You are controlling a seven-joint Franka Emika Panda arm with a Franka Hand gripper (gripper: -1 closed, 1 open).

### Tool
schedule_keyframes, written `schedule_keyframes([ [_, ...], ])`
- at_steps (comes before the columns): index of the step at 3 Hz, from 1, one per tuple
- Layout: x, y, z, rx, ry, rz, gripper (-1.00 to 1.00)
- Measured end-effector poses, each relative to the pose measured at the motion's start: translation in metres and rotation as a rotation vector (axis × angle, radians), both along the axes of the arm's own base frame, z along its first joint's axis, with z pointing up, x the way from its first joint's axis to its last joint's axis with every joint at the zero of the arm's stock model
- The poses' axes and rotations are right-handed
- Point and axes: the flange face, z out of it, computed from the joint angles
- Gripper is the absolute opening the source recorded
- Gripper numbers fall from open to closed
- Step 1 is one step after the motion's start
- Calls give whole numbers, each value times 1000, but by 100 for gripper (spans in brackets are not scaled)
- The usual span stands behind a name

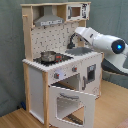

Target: Play with the kitchen

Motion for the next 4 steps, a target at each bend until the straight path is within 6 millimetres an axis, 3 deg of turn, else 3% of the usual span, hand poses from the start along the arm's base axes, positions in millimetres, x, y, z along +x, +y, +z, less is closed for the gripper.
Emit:
schedule_keyframes([
  [2, 44, 11, 9, 153, 42, -8, 100],
  [4, 77, 12, -1, 296, 180, -41, 100],
])
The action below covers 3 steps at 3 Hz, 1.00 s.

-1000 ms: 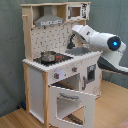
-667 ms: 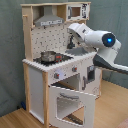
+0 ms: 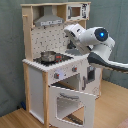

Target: Play with the kitchen

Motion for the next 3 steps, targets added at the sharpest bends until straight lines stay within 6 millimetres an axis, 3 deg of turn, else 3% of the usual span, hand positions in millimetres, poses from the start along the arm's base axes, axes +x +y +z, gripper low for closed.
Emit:
schedule_keyframes([
  [3, 33, -8, 21, 96, 263, 33, 100],
])
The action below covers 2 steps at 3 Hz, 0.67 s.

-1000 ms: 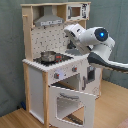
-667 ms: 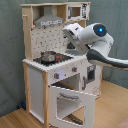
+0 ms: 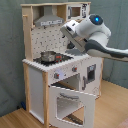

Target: Play with the kitchen

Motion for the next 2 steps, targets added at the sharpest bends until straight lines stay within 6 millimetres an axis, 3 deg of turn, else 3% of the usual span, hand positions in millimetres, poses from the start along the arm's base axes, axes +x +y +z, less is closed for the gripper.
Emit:
schedule_keyframes([
  [2, 40, -20, 8, 28, 183, 31, 100],
])
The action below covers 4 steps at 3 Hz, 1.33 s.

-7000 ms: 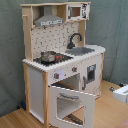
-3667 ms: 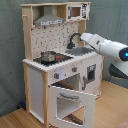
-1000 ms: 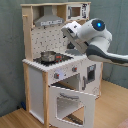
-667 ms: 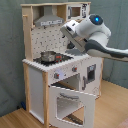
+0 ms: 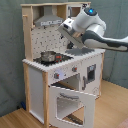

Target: Play with the kitchen

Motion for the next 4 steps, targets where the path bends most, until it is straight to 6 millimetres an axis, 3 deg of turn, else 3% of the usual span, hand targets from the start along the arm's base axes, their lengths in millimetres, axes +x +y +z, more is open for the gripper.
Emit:
schedule_keyframes([
  [2, 41, -14, -5, 2, 145, 45, 100],
  [4, 67, -11, -15, -8, 248, 89, 100],
])
